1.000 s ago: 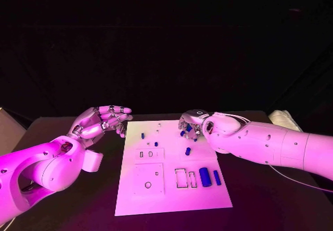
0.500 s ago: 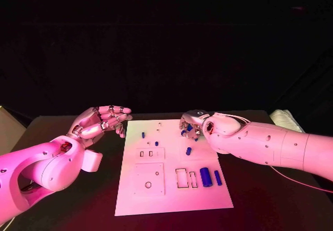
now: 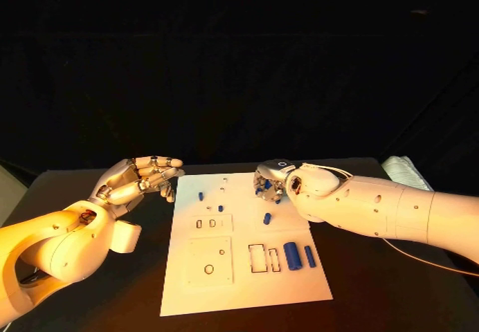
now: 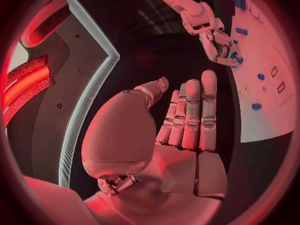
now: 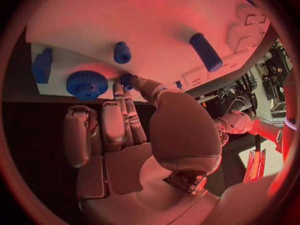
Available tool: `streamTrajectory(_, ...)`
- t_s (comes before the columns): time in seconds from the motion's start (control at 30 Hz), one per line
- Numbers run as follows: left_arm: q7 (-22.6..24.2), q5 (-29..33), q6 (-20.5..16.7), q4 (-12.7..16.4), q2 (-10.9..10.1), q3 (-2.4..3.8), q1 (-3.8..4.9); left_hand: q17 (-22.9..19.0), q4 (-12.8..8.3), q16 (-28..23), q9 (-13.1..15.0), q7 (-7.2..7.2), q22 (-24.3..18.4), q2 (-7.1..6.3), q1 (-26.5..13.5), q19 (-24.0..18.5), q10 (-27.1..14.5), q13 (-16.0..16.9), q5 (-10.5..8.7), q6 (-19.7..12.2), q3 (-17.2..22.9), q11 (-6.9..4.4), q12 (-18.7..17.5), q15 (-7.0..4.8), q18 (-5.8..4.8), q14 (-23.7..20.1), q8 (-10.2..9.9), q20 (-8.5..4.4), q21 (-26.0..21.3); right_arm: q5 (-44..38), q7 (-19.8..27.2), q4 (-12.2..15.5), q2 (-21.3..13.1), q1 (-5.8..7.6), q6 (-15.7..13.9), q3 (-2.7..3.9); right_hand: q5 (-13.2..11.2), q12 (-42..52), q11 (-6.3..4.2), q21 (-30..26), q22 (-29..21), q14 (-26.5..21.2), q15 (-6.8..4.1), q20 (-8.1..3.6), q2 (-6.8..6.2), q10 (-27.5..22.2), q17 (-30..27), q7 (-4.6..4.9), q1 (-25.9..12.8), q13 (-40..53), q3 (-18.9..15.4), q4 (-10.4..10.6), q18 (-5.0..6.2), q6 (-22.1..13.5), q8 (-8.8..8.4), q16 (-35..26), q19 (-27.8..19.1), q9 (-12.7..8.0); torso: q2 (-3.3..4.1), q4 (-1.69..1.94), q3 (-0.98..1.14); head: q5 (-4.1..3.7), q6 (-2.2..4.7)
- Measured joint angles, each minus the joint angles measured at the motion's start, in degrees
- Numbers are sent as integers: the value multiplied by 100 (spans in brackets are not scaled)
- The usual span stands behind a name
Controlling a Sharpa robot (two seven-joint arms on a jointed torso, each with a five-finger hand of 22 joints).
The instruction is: Assemble the parts on the task board
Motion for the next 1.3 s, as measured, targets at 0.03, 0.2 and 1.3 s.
streamTrajectory(0.03,-2,0,1,-1,0,0,0,0,0,0,0,0,0,0,0,0,0,0,0,0,0,0,0,0,0,0,0,0,0,2,2,-2,0,2,-2,1,0,1,-25,0,0,0,0,0,21,36,0,-10,22,13,14,14,0,28,19,0,0,16,3,1,0,6,4)
streamTrajectory(0.2,-12,1,5,-7,0,0,0,5,0,0,0,0,0,0,0,0,-21,0,0,0,0,21,0,0,0,0,0,0,0,6,10,-1,1,4,-58,3,-129,23,-70,0,0,-6,-36,0,124,209,3,-68,125,71,111,-32,0,111,134,34,0,106,14,1,7,29,5)
streamTrajectory(1.3,-53,61,21,-53,79,-2,43,9,24,22,23,19,18,-7,-52,-19,-61,23,0,-61,-24,21,26,21,-1,-21,0,19,49,-10,-159,-85,448,127,-1261,4,-70,22,-60,0,-3,-19,-103,-83,202,310,-91,-124,269,132,209,-143,0,200,302,34,-2,357,55,16,-15,72,194)
